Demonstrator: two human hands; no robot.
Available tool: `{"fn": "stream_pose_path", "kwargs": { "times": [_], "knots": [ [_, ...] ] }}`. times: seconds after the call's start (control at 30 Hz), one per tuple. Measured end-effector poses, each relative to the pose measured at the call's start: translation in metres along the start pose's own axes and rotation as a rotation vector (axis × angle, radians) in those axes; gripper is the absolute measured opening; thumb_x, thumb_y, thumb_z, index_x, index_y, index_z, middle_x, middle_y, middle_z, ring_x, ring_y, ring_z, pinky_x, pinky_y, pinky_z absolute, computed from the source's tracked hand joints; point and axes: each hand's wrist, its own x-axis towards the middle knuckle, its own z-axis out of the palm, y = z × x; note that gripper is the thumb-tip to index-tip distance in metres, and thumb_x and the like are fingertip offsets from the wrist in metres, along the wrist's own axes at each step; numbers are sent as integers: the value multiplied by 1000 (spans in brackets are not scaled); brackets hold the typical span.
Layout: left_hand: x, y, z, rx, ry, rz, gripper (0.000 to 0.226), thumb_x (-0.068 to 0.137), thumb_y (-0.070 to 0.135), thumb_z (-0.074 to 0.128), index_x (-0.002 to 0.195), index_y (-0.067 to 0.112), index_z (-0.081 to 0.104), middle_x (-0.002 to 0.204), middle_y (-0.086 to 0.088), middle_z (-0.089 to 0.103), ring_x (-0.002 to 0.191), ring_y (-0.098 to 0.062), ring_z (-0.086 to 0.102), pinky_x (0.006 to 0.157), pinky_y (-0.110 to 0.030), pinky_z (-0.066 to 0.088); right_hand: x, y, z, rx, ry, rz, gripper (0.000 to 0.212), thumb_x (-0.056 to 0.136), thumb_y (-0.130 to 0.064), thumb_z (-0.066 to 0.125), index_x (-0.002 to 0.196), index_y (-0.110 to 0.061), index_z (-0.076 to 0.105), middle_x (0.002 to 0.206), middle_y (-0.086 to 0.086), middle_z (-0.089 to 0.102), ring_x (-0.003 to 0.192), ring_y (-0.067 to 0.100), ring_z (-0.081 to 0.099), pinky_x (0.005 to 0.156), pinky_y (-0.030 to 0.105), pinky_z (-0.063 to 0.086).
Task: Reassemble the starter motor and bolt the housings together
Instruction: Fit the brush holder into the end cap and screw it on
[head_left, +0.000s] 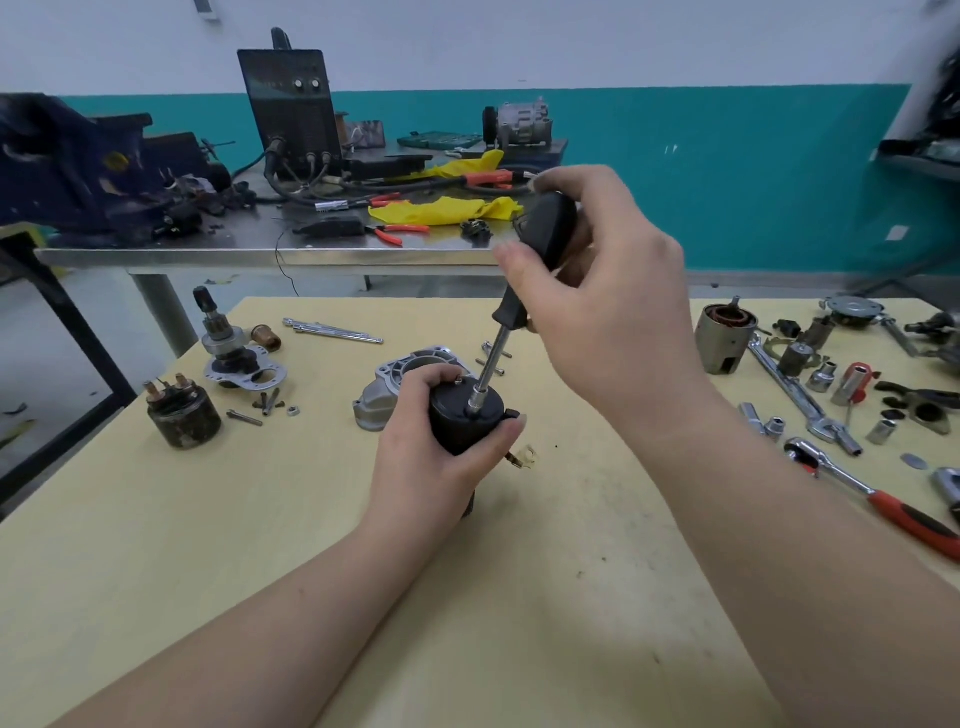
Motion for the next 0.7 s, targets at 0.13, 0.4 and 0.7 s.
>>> {"fn": "stream_pose_path", "kwargs": {
  "times": [0.13, 0.4, 0.7],
  "knots": [
    [2, 0, -3, -12, -27, 0, 60, 67, 61, 89, 115, 47, 56, 115, 36, 67, 109, 6, 65, 84, -4, 45, 12, 6, -17, 410, -361, 92, 45, 102, -5, 66, 144, -13, 53, 132, 10, 66, 119, 24, 69, 101, 42, 59],
    [1, -3, 0, 7, 5, 2, 59, 68, 61, 90, 115, 53, 54, 116, 36, 66, 109, 8, 65, 83, -2, 45, 9, -2, -12, 252, -188, -2, 44, 95, -6, 72, 135, -22, 66, 93, -2, 65, 84, 27, 69, 81, 43, 65],
    [3, -2, -6, 2, -41, 16, 60, 68, 58, 92, 115, 51, 54, 116, 36, 66, 107, 8, 66, 84, -1, 45, 16, 4, -26, 521, -407, 126, 42, 103, 5, 60, 141, -12, 58, 123, 15, 70, 109, 28, 75, 93, 42, 63]
  ]
}}
